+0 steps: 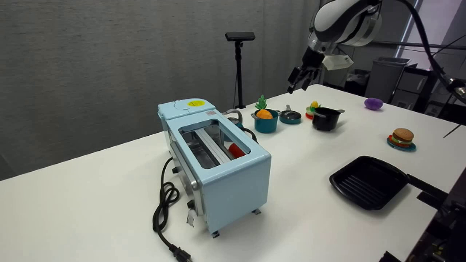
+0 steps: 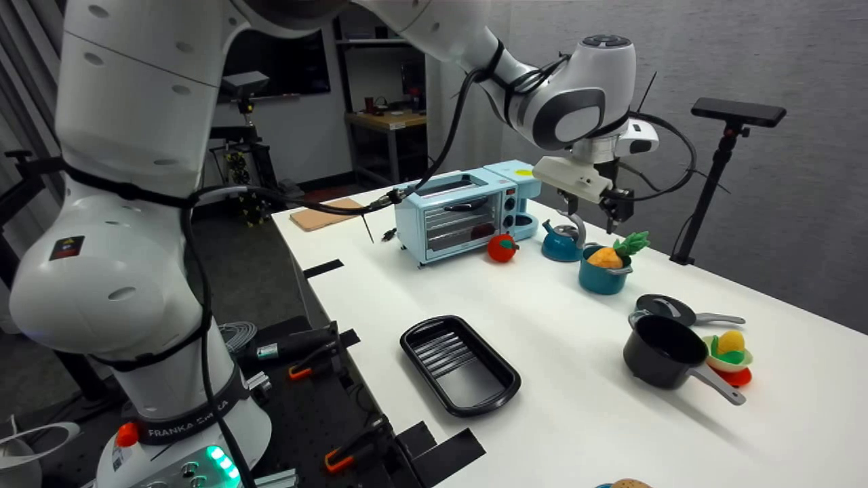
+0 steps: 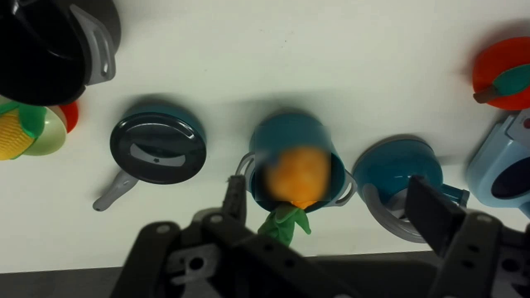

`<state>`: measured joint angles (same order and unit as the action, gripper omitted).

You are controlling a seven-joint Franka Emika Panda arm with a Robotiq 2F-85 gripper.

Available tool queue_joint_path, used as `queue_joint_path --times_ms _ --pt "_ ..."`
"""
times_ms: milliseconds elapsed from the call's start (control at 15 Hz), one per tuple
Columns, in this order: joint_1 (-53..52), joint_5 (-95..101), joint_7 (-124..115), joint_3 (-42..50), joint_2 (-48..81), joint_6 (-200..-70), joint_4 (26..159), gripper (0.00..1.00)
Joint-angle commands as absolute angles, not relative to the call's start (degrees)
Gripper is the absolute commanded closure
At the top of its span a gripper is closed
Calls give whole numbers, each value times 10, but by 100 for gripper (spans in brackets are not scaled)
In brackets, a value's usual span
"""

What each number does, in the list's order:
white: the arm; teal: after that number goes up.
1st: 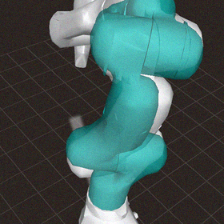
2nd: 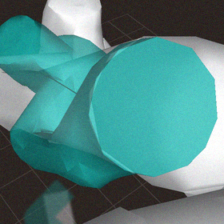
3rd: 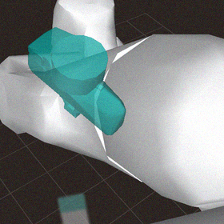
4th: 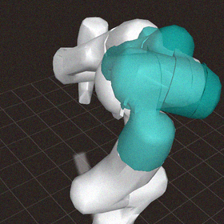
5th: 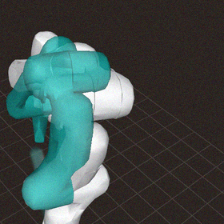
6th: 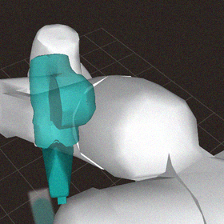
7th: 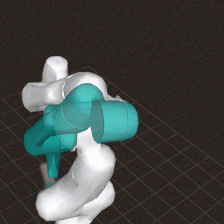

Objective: Take the pineapple plush toy out of the blue pot and put it on the counter

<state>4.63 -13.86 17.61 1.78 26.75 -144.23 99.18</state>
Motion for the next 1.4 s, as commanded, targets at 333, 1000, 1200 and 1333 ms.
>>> queue_joint_path --times_ms 333,1000,1200,1333 --pt "61 -112 146 -16 358 -1443 880 0" --pt "60 -108 139 -17 382 -1443 845 0" --pt "60 -110 140 -20 393 -1455 835 0" --pt "55 -104 133 -16 411 -1457 815 0"
